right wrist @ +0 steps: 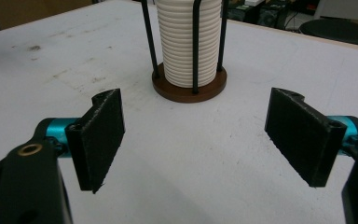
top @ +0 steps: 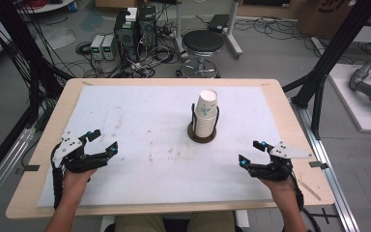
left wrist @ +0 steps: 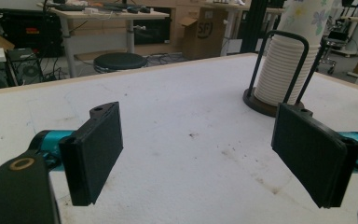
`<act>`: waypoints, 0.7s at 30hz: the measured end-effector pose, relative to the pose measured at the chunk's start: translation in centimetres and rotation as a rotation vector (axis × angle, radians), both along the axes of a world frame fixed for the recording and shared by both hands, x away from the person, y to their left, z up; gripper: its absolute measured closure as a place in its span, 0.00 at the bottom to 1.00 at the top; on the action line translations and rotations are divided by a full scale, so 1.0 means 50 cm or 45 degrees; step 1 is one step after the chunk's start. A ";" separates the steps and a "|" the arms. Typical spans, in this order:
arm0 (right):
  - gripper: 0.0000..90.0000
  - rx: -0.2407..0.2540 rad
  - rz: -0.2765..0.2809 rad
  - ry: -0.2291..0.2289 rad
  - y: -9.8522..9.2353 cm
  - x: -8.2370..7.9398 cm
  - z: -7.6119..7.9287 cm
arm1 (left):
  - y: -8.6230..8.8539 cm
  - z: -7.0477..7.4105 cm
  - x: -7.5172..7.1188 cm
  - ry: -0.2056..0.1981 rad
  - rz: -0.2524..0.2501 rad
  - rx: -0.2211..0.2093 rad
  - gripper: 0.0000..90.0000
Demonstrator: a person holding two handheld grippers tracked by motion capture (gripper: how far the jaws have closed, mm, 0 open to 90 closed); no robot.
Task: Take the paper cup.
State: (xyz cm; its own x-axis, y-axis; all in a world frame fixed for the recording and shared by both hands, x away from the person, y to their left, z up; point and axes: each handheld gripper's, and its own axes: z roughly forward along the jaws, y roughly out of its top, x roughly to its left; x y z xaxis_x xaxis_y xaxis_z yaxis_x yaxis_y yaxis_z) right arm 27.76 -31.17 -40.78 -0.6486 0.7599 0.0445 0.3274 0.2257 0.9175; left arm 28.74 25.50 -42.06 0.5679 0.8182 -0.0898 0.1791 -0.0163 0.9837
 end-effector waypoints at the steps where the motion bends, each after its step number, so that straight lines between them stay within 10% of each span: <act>1: 0.23 0.004 0.002 0.005 0.001 0.001 0.000 | 0.000 -0.001 0.001 0.000 -0.002 -0.003 0.18; 21: 0.23 0.016 0.034 0.000 0.027 0.027 0.032 | -0.008 -0.003 -0.004 0.015 -0.035 -0.017 0.18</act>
State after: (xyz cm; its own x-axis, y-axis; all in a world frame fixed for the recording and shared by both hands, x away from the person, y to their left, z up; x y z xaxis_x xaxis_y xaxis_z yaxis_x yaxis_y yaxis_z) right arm 29.11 -29.84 -39.18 -0.6689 0.7414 0.0542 0.3214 0.2227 0.9204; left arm 28.55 25.12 -42.22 0.5889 0.8011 -0.1072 0.1901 -0.0083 0.9817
